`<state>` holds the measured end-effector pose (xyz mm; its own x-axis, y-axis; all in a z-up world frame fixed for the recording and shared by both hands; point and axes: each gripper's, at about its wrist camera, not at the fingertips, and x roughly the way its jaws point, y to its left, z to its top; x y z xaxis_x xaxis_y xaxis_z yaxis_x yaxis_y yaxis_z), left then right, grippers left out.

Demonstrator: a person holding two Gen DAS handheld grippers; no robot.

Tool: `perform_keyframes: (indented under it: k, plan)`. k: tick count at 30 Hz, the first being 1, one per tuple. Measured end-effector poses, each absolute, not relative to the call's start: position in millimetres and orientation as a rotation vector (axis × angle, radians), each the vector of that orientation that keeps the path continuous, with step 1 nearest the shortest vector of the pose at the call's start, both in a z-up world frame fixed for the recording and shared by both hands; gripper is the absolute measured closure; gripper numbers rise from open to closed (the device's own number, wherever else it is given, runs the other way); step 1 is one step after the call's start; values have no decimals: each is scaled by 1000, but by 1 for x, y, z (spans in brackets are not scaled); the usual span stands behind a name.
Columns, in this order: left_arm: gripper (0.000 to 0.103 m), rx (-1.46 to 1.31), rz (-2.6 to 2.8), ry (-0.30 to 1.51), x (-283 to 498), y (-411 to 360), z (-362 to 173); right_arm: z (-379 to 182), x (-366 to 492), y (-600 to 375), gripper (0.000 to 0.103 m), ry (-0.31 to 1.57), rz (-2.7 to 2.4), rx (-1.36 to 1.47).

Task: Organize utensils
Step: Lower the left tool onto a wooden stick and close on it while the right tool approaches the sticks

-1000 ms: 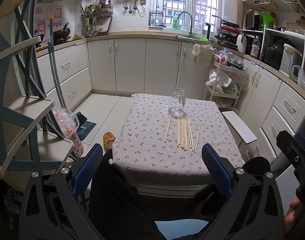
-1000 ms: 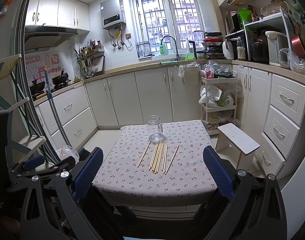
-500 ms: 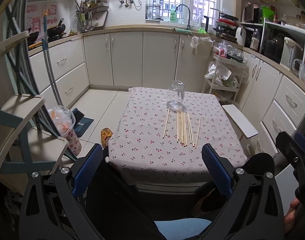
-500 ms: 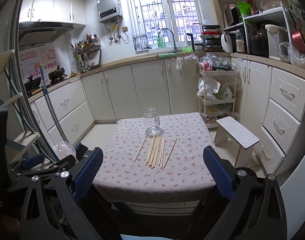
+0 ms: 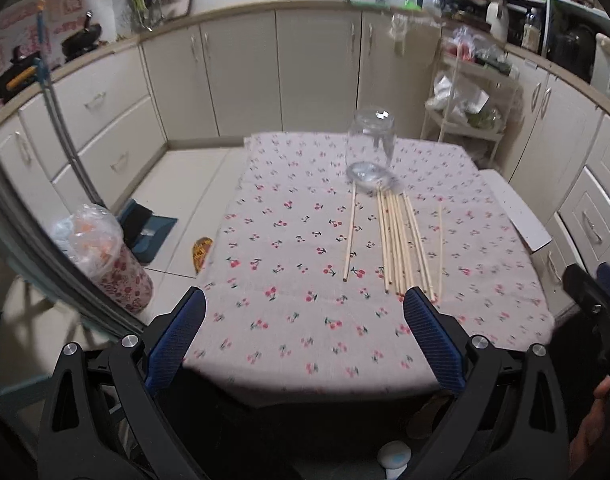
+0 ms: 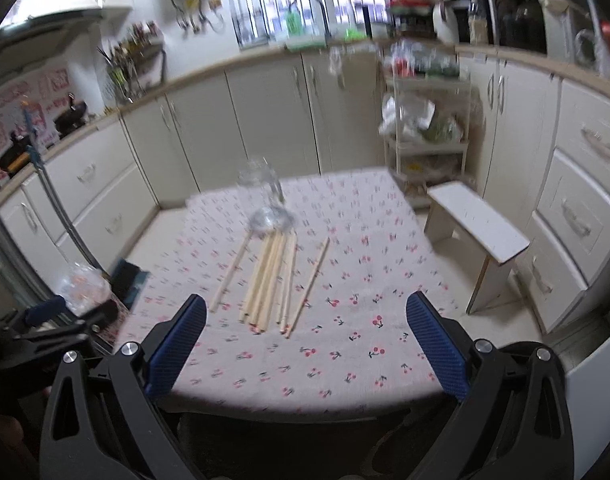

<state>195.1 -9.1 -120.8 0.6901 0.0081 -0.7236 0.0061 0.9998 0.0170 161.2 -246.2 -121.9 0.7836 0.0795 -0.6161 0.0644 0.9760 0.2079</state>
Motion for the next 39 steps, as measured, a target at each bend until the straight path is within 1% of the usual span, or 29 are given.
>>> perform_keyframes:
  k: [2, 4, 6, 7, 9, 14, 15, 16, 18, 20, 23, 25, 27, 30, 33, 34, 35, 37, 39]
  plan:
    - [8, 12, 0, 809, 218, -11, -131, -141, 189, -251, 7, 713, 19, 234]
    - [8, 8, -3, 834, 245, -14, -146, -156, 214, -255, 10, 751, 19, 250]
    - [8, -6, -19, 843, 267, -17, -154, -172, 243, -260, 28, 796, 34, 269]
    - [8, -2, -28, 843, 282, -20, -160, -179, 255, -261, 30, 817, 38, 285]
    - [8, 10, -32, 854, 304, -26, -169, -197, 284, -266, 42, 866, 32, 313]
    - [8, 23, -73, 895, 358, -45, -197, -221, 331, -266, 56, 922, 28, 303]
    - [9, 38, -71, 893, 366, -45, -200, -224, 338, -264, 57, 928, 28, 295]
    - [10, 40, -75, 897, 374, -49, -205, -226, 345, -262, 57, 933, 25, 284]
    - [14, 43, -86, 911, 391, -52, -214, -232, 359, -258, 62, 950, 28, 264]
    - [19, 36, -93, 922, 405, -51, -222, -238, 369, -254, 64, 963, 33, 234]
    - [26, 20, -118, 934, 422, -56, -229, -244, 379, -250, 71, 976, 43, 188]
    - [29, 33, -126, 938, 434, -60, -233, -245, 381, -248, 74, 969, 52, 152]
    - [31, 51, -137, 946, 444, -67, -238, -245, 384, -248, 84, 971, 63, 131]
    - [35, 71, -161, 959, 455, -80, -244, -246, 388, -253, 91, 977, 100, 120]
    - [45, 87, -190, 980, 464, -92, -251, -246, 391, -259, 93, 983, 146, 129]
    - [52, 98, -190, 988, 467, -94, -254, -246, 392, -261, 93, 985, 156, 135]
    - [61, 111, -197, 998, 470, -100, -258, -246, 393, -263, 93, 984, 165, 144]
    - [73, 101, -226, 1011, 469, -99, -261, -247, 393, -264, 94, 976, 175, 157]
    - [81, 104, -241, 1006, 469, -100, -261, -247, 393, -263, 94, 970, 180, 161]
